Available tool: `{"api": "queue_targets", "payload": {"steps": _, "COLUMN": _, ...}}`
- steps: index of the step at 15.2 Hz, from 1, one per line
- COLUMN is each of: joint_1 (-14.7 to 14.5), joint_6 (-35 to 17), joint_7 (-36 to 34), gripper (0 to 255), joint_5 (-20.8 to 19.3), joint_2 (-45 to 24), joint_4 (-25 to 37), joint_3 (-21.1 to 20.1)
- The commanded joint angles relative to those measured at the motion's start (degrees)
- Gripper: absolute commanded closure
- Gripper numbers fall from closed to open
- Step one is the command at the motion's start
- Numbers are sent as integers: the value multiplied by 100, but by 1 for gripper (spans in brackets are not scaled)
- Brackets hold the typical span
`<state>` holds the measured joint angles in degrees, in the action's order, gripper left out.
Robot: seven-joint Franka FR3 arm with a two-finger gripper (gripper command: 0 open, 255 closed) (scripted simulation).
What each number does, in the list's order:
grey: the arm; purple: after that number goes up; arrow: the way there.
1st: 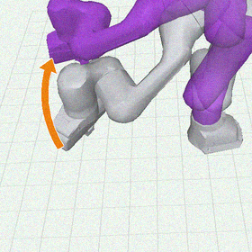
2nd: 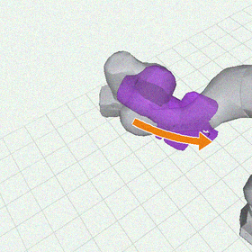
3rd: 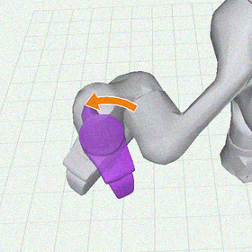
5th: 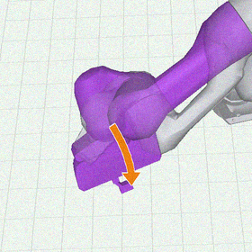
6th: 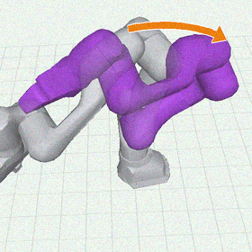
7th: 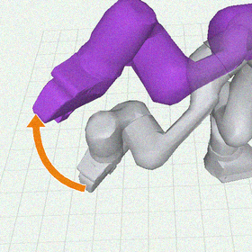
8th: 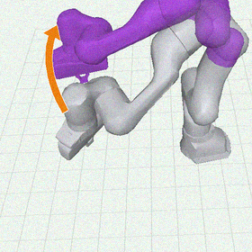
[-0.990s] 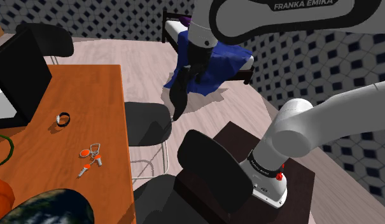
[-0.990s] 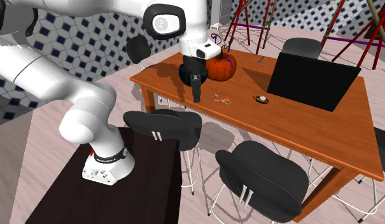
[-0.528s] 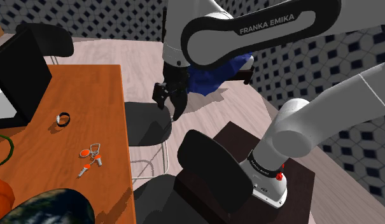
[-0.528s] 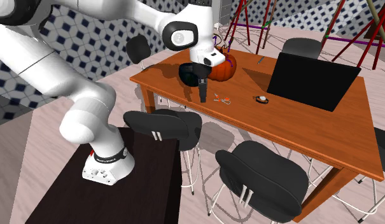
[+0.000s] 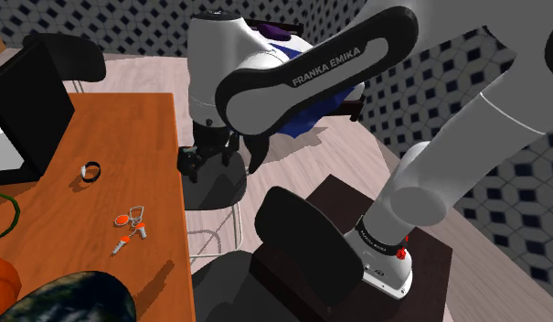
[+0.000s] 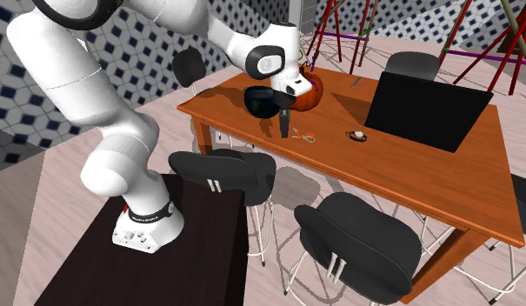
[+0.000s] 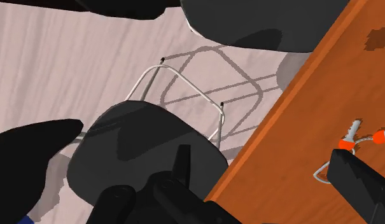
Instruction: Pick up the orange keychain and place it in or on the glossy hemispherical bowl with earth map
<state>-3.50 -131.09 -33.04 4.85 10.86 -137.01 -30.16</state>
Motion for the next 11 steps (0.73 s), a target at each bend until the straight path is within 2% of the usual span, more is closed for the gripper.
{"api": "queue_targets", "payload": {"steps": 1, "joint_1": 43, "joint_6": -204, "joint_7": -518, "gripper": 0, "joint_5": -328, "joint_2": -557, "joint_4": 313, "joint_3": -219}}
{"api": "queue_targets", "payload": {"steps": 6, "joint_1": -121, "joint_6": -465, "joint_7": -1761, "gripper": 0, "joint_5": -1335, "joint_2": -1842, "joint_4": 1112, "joint_3": -407}}
{"api": "queue_targets", "payload": {"steps": 11, "joint_1": -680, "joint_6": -464, "joint_7": -2780, "gripper": 0, "joint_5": -2213, "joint_2": -3079, "joint_4": 2128, "joint_3": -168}}
